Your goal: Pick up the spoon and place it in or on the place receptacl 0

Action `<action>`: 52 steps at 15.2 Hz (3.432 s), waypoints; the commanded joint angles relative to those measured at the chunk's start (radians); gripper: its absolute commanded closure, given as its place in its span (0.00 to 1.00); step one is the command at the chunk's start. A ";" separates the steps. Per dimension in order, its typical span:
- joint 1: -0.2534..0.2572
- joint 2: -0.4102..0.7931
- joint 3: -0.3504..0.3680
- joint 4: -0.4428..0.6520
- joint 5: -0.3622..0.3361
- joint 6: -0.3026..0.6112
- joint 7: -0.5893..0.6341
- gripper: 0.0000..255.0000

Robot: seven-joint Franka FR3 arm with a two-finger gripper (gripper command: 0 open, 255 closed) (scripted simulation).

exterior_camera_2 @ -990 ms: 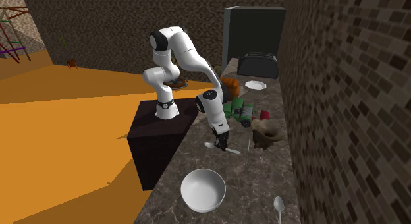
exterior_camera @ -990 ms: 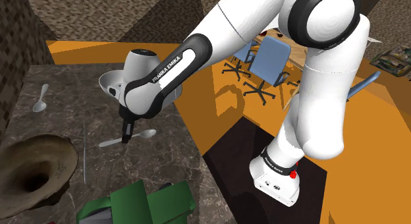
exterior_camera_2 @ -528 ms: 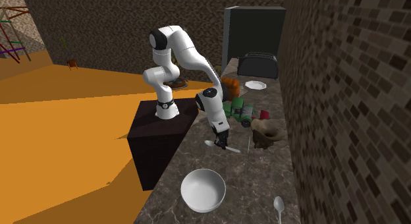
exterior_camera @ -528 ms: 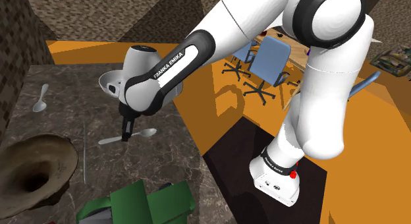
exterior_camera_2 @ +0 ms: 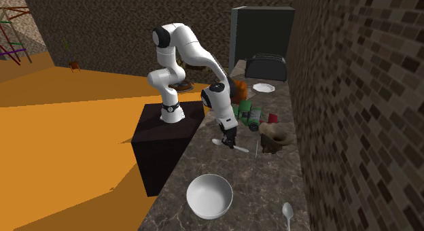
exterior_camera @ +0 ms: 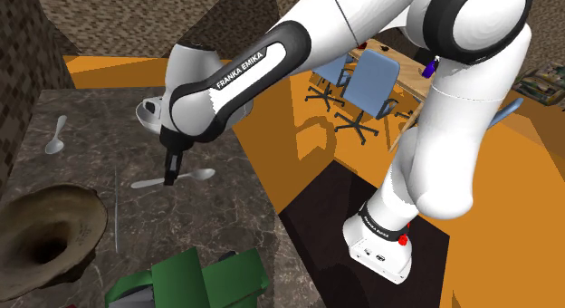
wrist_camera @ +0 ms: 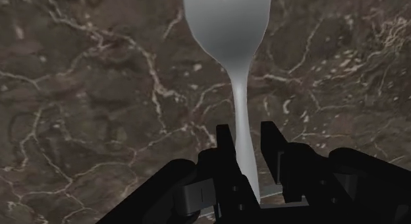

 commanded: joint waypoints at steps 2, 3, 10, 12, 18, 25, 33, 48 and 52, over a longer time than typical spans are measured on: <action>0.000 -0.036 -0.003 0.000 -0.006 -0.037 0.010 1.00; 0.000 -0.046 -0.003 0.003 -0.008 -0.048 0.014 1.00; -0.001 -0.108 -0.008 0.025 -0.023 -0.131 0.038 1.00; -0.001 -0.124 -0.009 0.033 -0.027 -0.155 0.044 1.00; -0.003 -0.168 -0.012 0.064 -0.039 -0.229 0.063 1.00; -0.005 -0.211 -0.015 0.109 -0.050 -0.315 0.083 1.00; 0.004 -0.221 -0.008 0.180 -0.067 -0.392 0.125 1.00; 0.212 0.163 0.070 0.723 -0.234 -0.502 0.477 1.00; 0.260 0.265 0.069 0.856 -0.265 -0.530 0.526 1.00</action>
